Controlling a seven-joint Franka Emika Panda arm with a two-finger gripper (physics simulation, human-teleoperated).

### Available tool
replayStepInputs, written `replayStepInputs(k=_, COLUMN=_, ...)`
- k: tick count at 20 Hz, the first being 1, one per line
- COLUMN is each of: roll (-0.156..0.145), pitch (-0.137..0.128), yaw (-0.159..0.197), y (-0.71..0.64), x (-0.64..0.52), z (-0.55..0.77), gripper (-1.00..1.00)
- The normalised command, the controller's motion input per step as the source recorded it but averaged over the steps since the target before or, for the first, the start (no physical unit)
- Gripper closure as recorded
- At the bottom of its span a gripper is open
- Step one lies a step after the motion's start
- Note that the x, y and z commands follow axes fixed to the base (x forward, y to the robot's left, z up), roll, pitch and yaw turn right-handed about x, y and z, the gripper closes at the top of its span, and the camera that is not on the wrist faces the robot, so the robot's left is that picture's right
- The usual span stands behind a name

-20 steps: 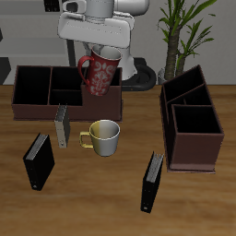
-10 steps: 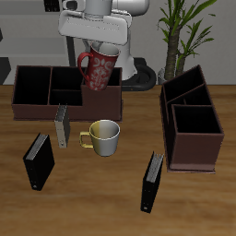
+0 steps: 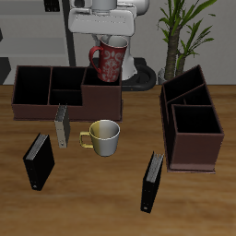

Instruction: Place the red mug into the back desk caddy's right compartment

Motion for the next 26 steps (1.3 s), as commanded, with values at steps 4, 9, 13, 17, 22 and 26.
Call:
replayStepInputs(k=4, roll=0.036, pitch=0.003, yaw=0.018, y=0.01, x=-0.36, z=-0.09, gripper=1.0)
replayStepInputs(k=9, roll=0.01, pitch=-0.001, yaw=0.015, y=-0.15, x=-0.4, z=-0.1, gripper=1.0)
replayStepInputs(k=13, roll=-0.012, pitch=-0.007, yaw=0.001, y=-0.18, x=-0.21, z=-0.01, gripper=1.0)
replayStepInputs(k=17, roll=-0.027, pitch=0.001, yaw=0.0, y=-0.32, x=-0.29, z=-0.14, gripper=1.0)
replayStepInputs(k=22, roll=-0.002, pitch=-0.005, yaw=0.016, y=0.01, x=-0.2, z=-0.11, gripper=1.0)
replayStepInputs(k=26, roll=0.003, pitch=0.01, yaw=0.028, y=-0.03, x=-0.14, z=-0.15, gripper=1.0)
